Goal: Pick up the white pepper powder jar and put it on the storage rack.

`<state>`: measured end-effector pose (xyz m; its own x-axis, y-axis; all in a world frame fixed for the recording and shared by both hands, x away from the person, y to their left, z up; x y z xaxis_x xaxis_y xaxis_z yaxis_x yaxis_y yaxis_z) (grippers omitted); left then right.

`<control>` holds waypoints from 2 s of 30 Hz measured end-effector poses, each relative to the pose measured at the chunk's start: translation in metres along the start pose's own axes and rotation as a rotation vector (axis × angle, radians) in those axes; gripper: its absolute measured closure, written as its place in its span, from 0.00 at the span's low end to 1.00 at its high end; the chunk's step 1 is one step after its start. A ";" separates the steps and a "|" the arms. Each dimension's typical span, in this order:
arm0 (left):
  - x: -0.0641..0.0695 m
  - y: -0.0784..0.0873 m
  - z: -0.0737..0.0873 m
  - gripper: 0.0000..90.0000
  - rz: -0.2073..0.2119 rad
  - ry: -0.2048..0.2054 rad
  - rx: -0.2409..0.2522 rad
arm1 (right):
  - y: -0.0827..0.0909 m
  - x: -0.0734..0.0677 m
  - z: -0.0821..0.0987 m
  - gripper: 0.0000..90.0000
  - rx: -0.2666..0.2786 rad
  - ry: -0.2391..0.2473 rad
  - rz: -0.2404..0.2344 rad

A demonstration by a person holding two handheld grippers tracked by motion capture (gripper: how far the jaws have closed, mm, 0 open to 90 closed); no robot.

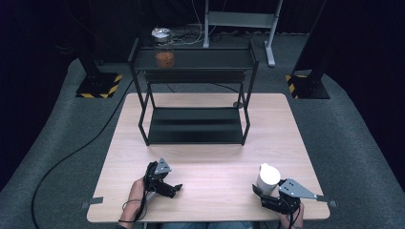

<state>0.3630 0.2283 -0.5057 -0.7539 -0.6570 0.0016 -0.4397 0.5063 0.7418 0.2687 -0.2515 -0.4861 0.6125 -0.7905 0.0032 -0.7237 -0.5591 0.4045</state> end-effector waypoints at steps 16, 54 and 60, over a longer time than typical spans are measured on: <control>0.000 0.000 0.000 0.00 0.000 0.000 0.000 | -0.031 0.014 -0.027 0.33 0.008 0.053 -0.152; 0.000 0.000 0.000 0.00 -0.002 0.002 0.000 | -0.101 0.035 -0.093 0.33 0.041 0.145 -0.297; 0.000 0.000 0.000 0.00 -0.002 0.002 0.000 | -0.108 0.039 -0.100 0.33 0.040 0.147 -0.303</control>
<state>0.3629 0.2284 -0.5057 -0.7523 -0.6589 0.0015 -0.4410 0.5053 0.7418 0.4026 -0.1970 -0.4377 0.8388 -0.5441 0.0212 -0.5119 -0.7747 0.3712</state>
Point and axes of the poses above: each handheld gripper's, and its own axes: y roughly backward along the jaws, z roughly out of its underside, x roughly to its right, the point moved 10 cm from there along -y, roughly forward along the jaws, and after that the axes turned 4 degrees about -x, right-handed, at the moved point
